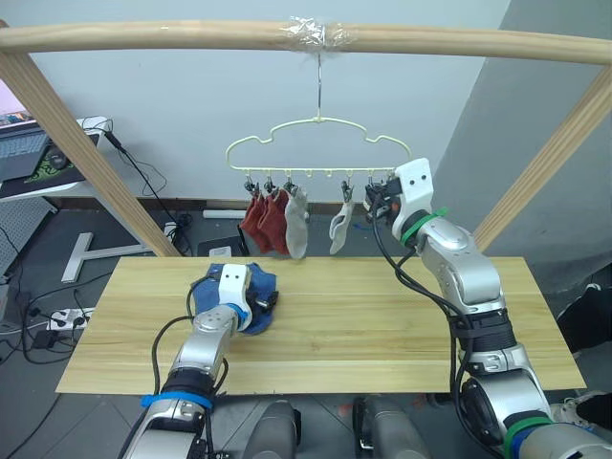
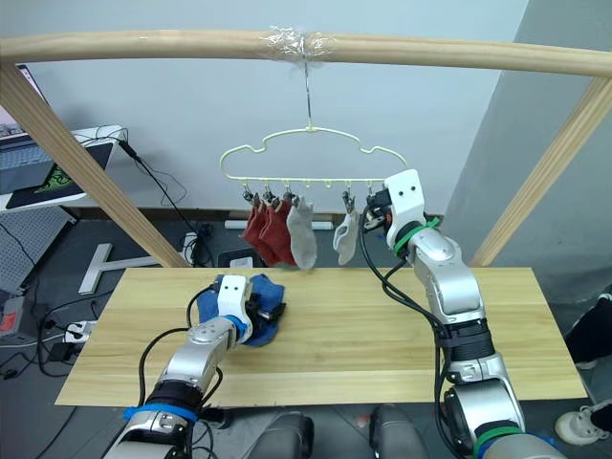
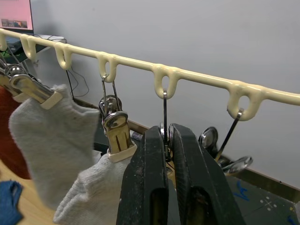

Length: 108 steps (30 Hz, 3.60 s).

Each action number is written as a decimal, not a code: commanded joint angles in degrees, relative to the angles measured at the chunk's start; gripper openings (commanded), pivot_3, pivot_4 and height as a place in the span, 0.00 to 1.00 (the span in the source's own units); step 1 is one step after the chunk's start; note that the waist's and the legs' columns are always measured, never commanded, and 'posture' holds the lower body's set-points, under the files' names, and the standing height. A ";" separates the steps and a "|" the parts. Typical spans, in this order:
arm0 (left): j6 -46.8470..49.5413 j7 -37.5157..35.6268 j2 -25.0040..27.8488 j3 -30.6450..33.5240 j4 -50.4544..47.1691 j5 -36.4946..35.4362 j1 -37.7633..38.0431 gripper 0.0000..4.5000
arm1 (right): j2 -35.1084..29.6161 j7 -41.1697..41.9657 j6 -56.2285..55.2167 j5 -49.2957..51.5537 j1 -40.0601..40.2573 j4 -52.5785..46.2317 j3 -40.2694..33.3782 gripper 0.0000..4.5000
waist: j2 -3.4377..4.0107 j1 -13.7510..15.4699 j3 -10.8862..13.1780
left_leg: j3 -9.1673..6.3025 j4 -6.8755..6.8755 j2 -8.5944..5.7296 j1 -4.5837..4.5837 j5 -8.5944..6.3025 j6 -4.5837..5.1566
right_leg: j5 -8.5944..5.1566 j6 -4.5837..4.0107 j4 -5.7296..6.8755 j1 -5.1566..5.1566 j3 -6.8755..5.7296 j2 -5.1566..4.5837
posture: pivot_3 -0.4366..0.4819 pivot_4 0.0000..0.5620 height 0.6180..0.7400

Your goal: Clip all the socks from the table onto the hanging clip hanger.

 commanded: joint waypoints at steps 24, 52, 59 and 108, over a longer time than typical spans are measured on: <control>-26.73 -8.34 -0.59 -11.46 -31.69 3.97 5.83 0.01 | 0.08 -2.18 48.59 24.27 -15.82 1.02 -23.65 0.00 | 0.03 0.50 -0.02 | -0.06 0.01 0.02 -0.32 0.00 0.00 | 0.04 -0.08 -0.10 -0.18 0.19 -0.04 | 0.53 0.31 1.00; -40.04 -0.02 -2.21 -12.03 -24.18 11.87 -0.81 0.01 | 0.66 -8.46 58.17 27.48 -20.30 2.10 -32.20 0.00 | 0.03 -0.36 -0.02 | 0.04 0.01 -0.04 -0.40 -0.01 0.03 | 0.04 -0.05 -0.06 -0.24 0.16 0.05 | 0.49 0.34 1.00; -40.64 1.26 -2.18 -11.93 -23.39 12.56 -1.53 0.01 | 0.67 -8.56 59.15 27.98 -20.59 2.48 -32.58 0.00 | 0.03 -0.39 -0.02 | 0.03 0.00 -0.02 -0.40 -0.01 0.03 | 0.04 -0.05 -0.04 -0.24 0.16 0.04 | 0.50 0.34 1.00; -17.72 -8.35 -14.02 -12.67 -19.65 -3.49 -4.87 0.24 | -11.04 -2.46 28.88 19.81 -2.84 -16.98 -16.54 1.00 | 0.06 -1.88 -0.05 | 0.30 0.07 0.00 -0.37 0.00 0.05 | -0.11 0.27 0.00 -0.25 0.17 0.26 | 0.45 0.28 1.00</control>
